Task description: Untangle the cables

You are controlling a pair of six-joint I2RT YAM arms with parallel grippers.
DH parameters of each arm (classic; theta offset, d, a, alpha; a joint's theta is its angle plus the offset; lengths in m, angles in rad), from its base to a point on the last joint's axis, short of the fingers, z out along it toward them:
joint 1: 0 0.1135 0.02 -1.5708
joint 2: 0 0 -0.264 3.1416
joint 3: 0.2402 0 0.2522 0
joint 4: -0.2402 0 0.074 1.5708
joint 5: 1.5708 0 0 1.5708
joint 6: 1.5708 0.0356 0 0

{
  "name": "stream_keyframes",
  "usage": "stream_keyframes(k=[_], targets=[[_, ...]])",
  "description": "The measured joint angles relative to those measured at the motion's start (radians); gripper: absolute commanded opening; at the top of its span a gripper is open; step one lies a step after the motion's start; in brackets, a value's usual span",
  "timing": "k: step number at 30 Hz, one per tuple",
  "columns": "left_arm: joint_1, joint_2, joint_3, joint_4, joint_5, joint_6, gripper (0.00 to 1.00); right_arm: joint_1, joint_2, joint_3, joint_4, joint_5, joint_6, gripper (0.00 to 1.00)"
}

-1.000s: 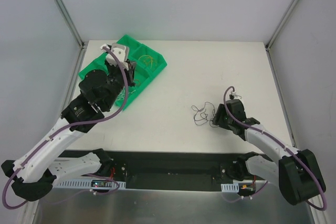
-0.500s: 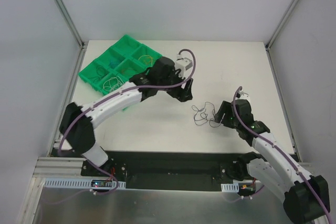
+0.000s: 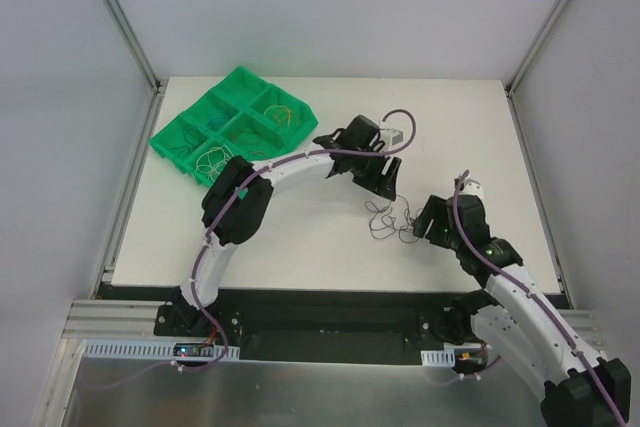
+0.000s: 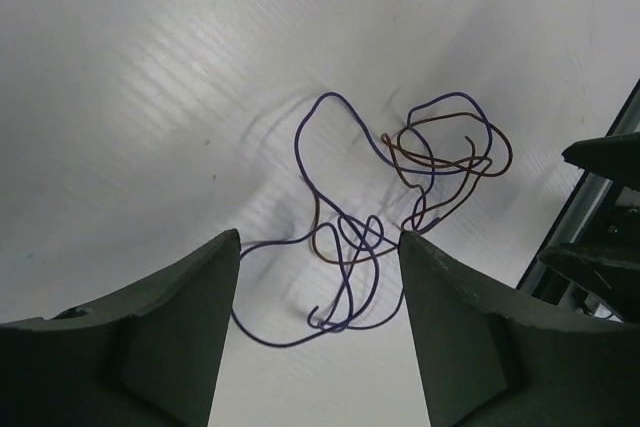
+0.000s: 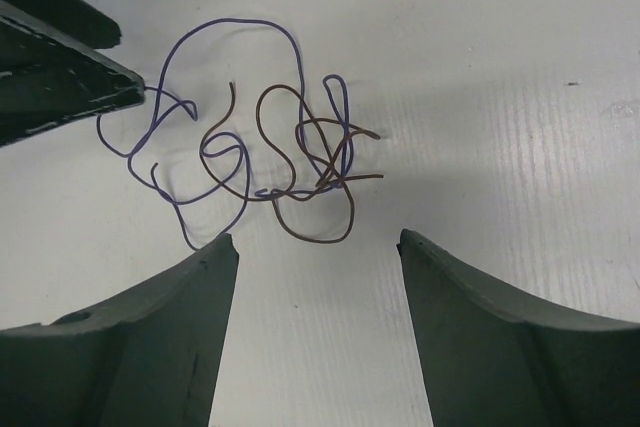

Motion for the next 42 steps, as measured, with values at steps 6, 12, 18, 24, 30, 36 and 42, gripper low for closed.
stream_keyframes(k=[6, 12, 18, 24, 30, 36, 42], targets=[[-0.037, 0.076, 0.031, -0.004, 0.041, -0.018, 0.34, 0.0, 0.072, -0.001, 0.005, -0.019, -0.004, 0.69], [-0.05, 0.076, 0.024, -0.007, 0.076, -0.015, 0.0, -0.001, 0.195, 0.005, 0.013, -0.041, -0.007, 0.69], [-0.048, -0.027, -0.081, -0.02, 0.085, 0.018, 0.0, -0.001, 0.342, 0.042, 0.038, -0.061, -0.003, 0.68], [-0.048, -0.256, -0.174, -0.021, 0.094, 0.042, 0.0, 0.002, 0.439, 0.073, 0.07, -0.064, 0.018, 0.68], [-0.048, -0.449, -0.253, 0.002, 0.101, 0.042, 0.0, 0.029, 0.48, 0.114, 0.116, -0.043, 0.045, 0.65], [-0.048, -0.523, -0.293, 0.0, 0.103, 0.04, 0.0, 0.041, 0.563, 0.146, 0.154, -0.037, 0.051, 0.65], [-0.048, -0.576, -0.306, 0.001, 0.095, 0.039, 0.0, 0.043, 0.514, 0.148, 0.162, -0.156, -0.003, 0.69]])
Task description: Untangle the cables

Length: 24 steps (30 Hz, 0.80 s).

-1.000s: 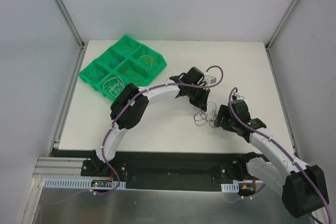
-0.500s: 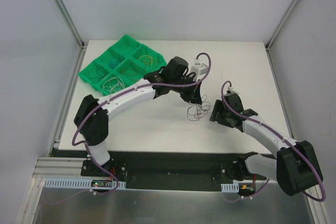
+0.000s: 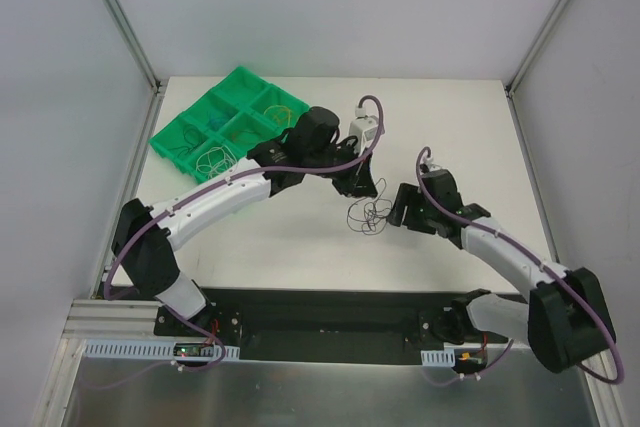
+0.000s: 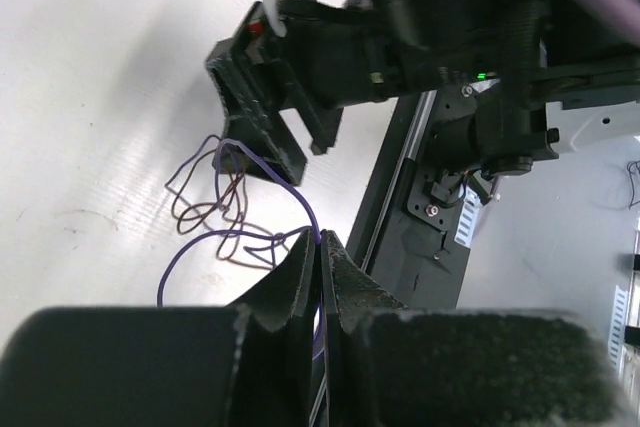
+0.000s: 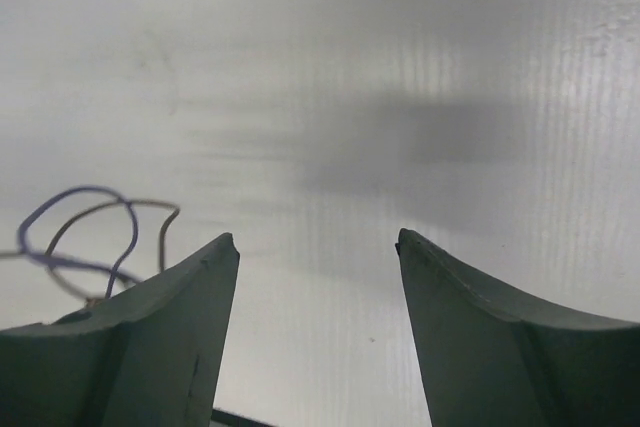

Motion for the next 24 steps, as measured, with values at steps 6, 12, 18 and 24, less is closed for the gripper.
stream_keyframes(k=[6, 12, 18, 24], targets=[[0.0, -0.012, -0.004, -0.001, -0.002, -0.011, 0.0, 0.005, -0.266, -0.051, 0.003, -0.129, -0.057, 0.73], [0.0, -0.012, -0.004, 0.0, 0.006, -0.026, 0.0, 0.009, -0.352, -0.079, 0.034, -0.193, -0.074, 0.73], [0.0, -0.012, -0.004, 0.003, 0.042, -0.063, 0.0, 0.058, -0.283, -0.079, 0.125, -0.18, -0.068, 0.72], [0.0, -0.036, -0.004, 0.032, 0.109, -0.107, 0.0, 0.111, -0.113, -0.079, 0.277, -0.085, -0.024, 0.63]])
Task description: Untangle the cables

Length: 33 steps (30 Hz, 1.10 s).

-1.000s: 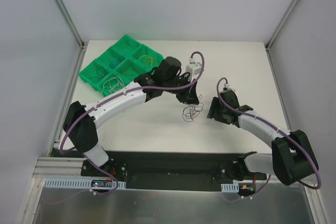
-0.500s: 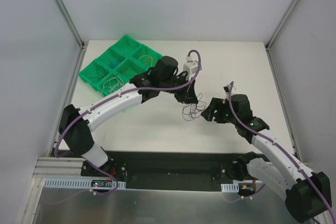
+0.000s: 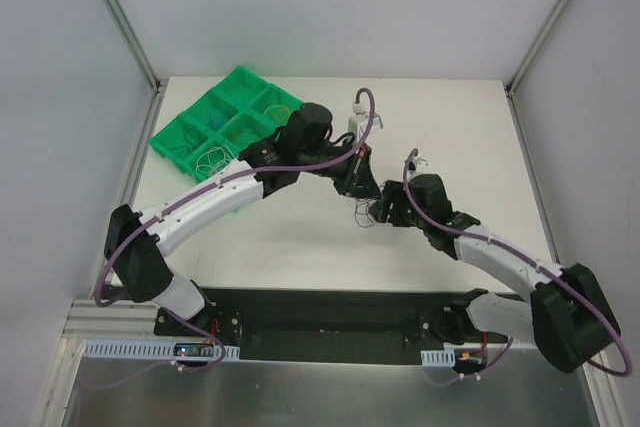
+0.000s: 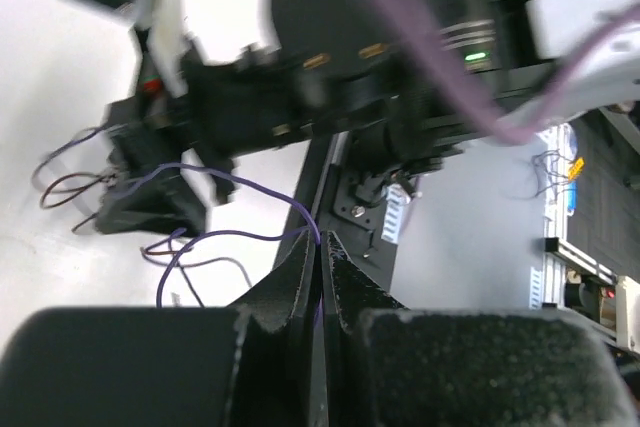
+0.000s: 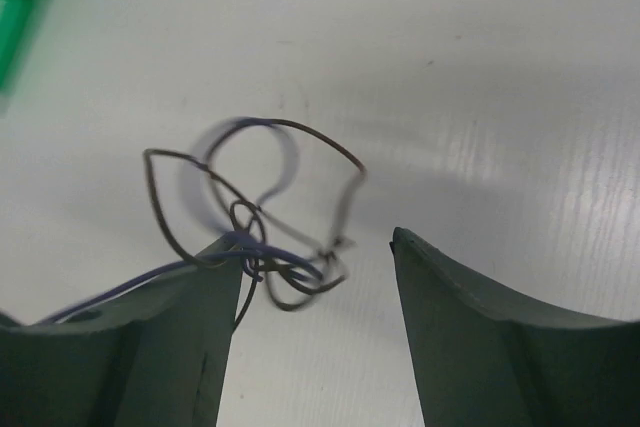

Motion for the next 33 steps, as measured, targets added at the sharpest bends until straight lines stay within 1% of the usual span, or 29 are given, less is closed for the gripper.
stream_keyframes(k=[3, 6, 8, 11, 14, 16, 19, 22, 23, 26, 31, 33], targets=[[0.0, -0.048, 0.0, 0.029, 0.026, -0.015, 0.0, 0.021, 0.097, 0.001, 0.042, 0.111, 0.038, 0.62], [0.0, -0.127, 0.0, 0.041, 0.019, -0.017, 0.0, 0.023, 0.163, 0.002, 0.03, 0.232, 0.072, 0.61], [0.0, -0.198, 0.001, 0.045, -0.003, -0.015, 0.0, 0.01, 0.179, 0.001, 0.013, 0.294, 0.087, 0.61], [0.0, -0.312, 0.03, 0.04, -0.063, -0.002, 0.0, -0.039, 0.178, -0.006, 0.008, 0.343, 0.1, 0.62], [0.0, -0.38, 0.084, 0.033, -0.125, 0.027, 0.0, -0.106, 0.169, -0.015, -0.003, 0.352, 0.099, 0.64], [0.001, -0.403, 0.12, 0.026, -0.156, 0.045, 0.0, -0.139, 0.144, -0.021, -0.017, 0.331, 0.067, 0.66], [0.008, -0.406, 0.149, 0.016, -0.187, 0.051, 0.0, -0.14, 0.083, -0.021, -0.025, 0.307, 0.016, 0.7], [0.014, -0.386, 0.15, 0.002, -0.196, 0.055, 0.0, -0.142, 0.031, -0.009, -0.059, 0.281, -0.042, 0.76], [0.014, -0.375, 0.15, -0.009, -0.198, 0.056, 0.0, -0.144, 0.016, -0.008, -0.064, 0.249, -0.059, 0.76], [0.014, -0.345, 0.149, -0.039, -0.203, 0.056, 0.0, -0.148, -0.048, 0.0, -0.076, 0.089, -0.101, 0.77], [0.014, -0.34, 0.135, -0.047, -0.216, 0.056, 0.0, -0.146, -0.134, 0.039, -0.064, -0.156, -0.1, 0.77], [0.014, -0.341, 0.127, -0.047, -0.219, 0.056, 0.0, -0.146, -0.159, 0.048, -0.063, -0.212, -0.095, 0.76]])
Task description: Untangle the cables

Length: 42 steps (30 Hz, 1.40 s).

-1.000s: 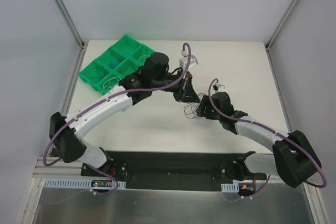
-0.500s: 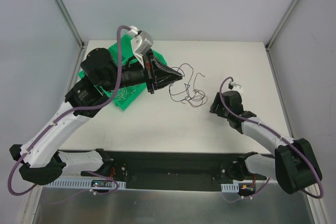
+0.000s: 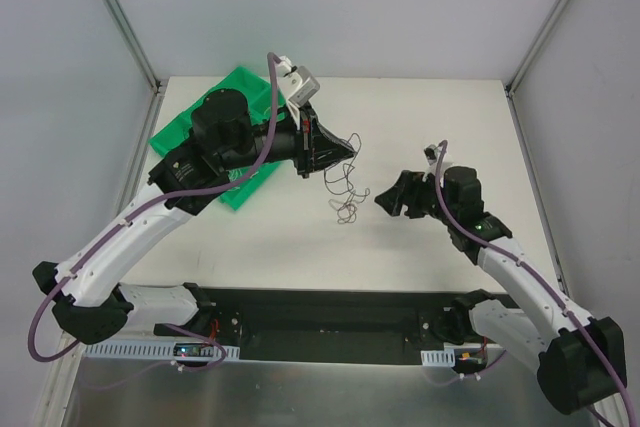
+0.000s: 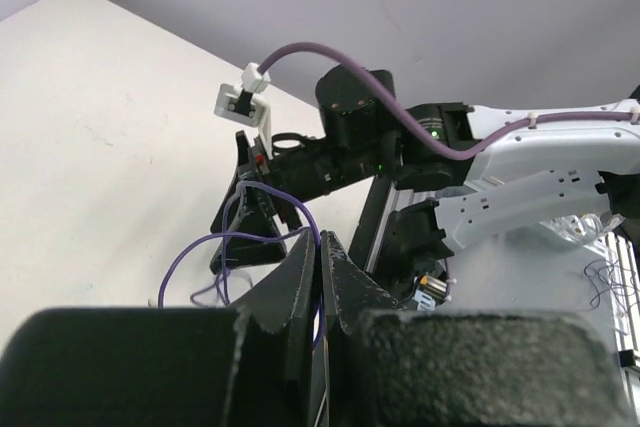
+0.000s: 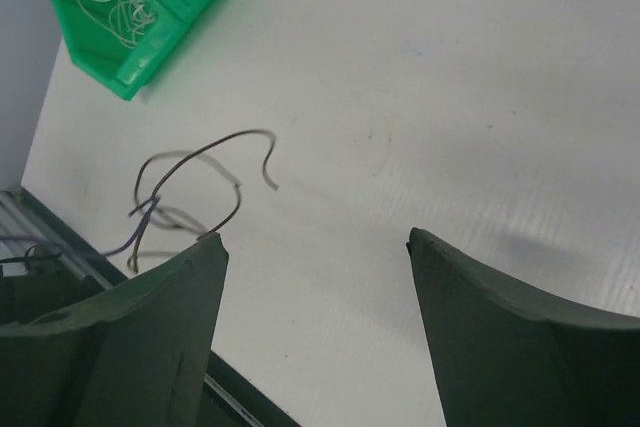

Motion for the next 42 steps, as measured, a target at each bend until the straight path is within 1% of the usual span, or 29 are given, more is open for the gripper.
stream_keyframes(k=[3, 6, 10, 12, 13, 15, 16, 19, 22, 25, 28, 32, 35, 37, 42], targets=[[0.0, 0.0, -0.017, -0.002, -0.002, 0.0, 0.0, 0.0, -0.03, 0.001, -0.002, -0.069, -0.002, 0.77], [0.0, 0.002, -0.019, -0.008, -0.003, 0.0, 0.0, 0.0, -0.063, -0.031, 0.039, -0.134, -0.006, 0.77], [0.0, 0.005, -0.019, -0.008, -0.002, 0.0, 0.0, 0.015, -0.08, -0.071, 0.085, -0.145, -0.008, 0.76], [0.0, 0.013, -0.019, -0.008, -0.002, 0.0, 0.0, 0.051, -0.079, -0.074, 0.101, -0.102, -0.01, 0.71], [0.0, 0.018, -0.019, -0.008, -0.001, -0.001, 0.0, 0.079, -0.077, -0.074, 0.122, -0.075, -0.011, 0.68], [0.0, 0.029, -0.019, -0.007, 0.002, -0.002, 0.0, 0.139, -0.056, -0.074, 0.188, -0.026, -0.014, 0.64], [0.0, 0.035, -0.019, -0.007, 0.004, -0.002, 0.0, 0.168, -0.036, -0.074, 0.224, 0.0, -0.013, 0.63], [0.0, 0.046, -0.019, -0.006, 0.012, -0.01, 0.0, 0.246, 0.046, -0.066, 0.302, 0.103, -0.01, 0.54], [0.0, 0.044, -0.018, -0.003, 0.032, -0.013, 0.0, 0.287, 0.153, -0.059, 0.382, 0.218, 0.018, 0.47], [0.0, 0.034, -0.018, 0.012, 0.047, -0.014, 0.0, 0.289, 0.281, -0.054, 0.471, 0.315, 0.058, 0.43], [0.0, 0.018, 0.014, 0.012, 0.055, -0.013, 0.0, 0.288, 0.416, -0.034, 0.509, 0.383, 0.092, 0.42], [0.0, -0.024, 0.103, 0.014, 0.05, 0.008, 0.0, 0.274, 0.504, -0.04, 0.525, 0.422, 0.132, 0.41], [0.0, -0.069, 0.161, 0.023, 0.027, 0.034, 0.0, 0.237, 0.507, -0.067, 0.533, 0.431, 0.152, 0.37], [0.0, -0.1, 0.18, 0.031, 0.006, 0.054, 0.0, 0.202, 0.493, -0.092, 0.529, 0.434, 0.157, 0.36], [0.0, -0.124, 0.189, 0.046, -0.046, 0.092, 0.0, 0.108, 0.38, -0.137, 0.467, 0.435, 0.151, 0.33]])
